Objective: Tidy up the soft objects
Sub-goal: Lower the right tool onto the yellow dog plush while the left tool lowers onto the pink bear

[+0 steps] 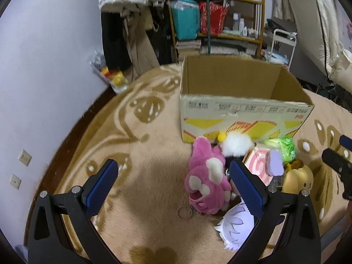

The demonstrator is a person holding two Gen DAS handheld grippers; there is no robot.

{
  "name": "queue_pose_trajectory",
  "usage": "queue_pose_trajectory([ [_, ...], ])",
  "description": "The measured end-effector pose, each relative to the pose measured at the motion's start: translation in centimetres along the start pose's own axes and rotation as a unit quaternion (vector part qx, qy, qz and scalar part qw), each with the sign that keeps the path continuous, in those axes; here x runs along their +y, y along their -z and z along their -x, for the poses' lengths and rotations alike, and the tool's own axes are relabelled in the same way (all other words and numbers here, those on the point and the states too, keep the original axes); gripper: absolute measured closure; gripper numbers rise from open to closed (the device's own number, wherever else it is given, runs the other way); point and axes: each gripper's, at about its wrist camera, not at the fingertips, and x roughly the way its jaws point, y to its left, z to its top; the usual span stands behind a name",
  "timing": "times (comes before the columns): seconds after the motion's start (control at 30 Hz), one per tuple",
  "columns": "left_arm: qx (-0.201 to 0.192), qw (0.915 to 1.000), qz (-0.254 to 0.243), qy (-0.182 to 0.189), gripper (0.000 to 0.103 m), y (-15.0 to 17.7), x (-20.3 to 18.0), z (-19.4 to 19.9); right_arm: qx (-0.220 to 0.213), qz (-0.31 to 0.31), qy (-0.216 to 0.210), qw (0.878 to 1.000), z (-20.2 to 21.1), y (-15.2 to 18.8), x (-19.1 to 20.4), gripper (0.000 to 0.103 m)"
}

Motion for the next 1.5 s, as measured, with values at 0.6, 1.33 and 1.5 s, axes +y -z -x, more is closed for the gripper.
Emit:
queue_pose_trajectory([
  [0.6, 0.099, 0.9948, -0.011, 0.019, 0.003, 1.7, -1.2, -5.5, 0.14, -0.011, -0.021, 0.99, -5.5, 2.0, -0.3, 0.0],
  [1.33, 0.163, 0.9855, -0.02, 0.045, 0.003, 2.4, -1.7, -10.4, 0.189, -0.028, -0.042, 0.981, -8.4, 3.0, -0.2, 0.0],
  [1.5, 0.168, 0.9843, -0.019, 0.05, 0.005, 2.4, -2.0, -11.0, 0.19, -0.032, -0.045, 0.98, -8.6, 3.3, -0.3, 0.0],
])
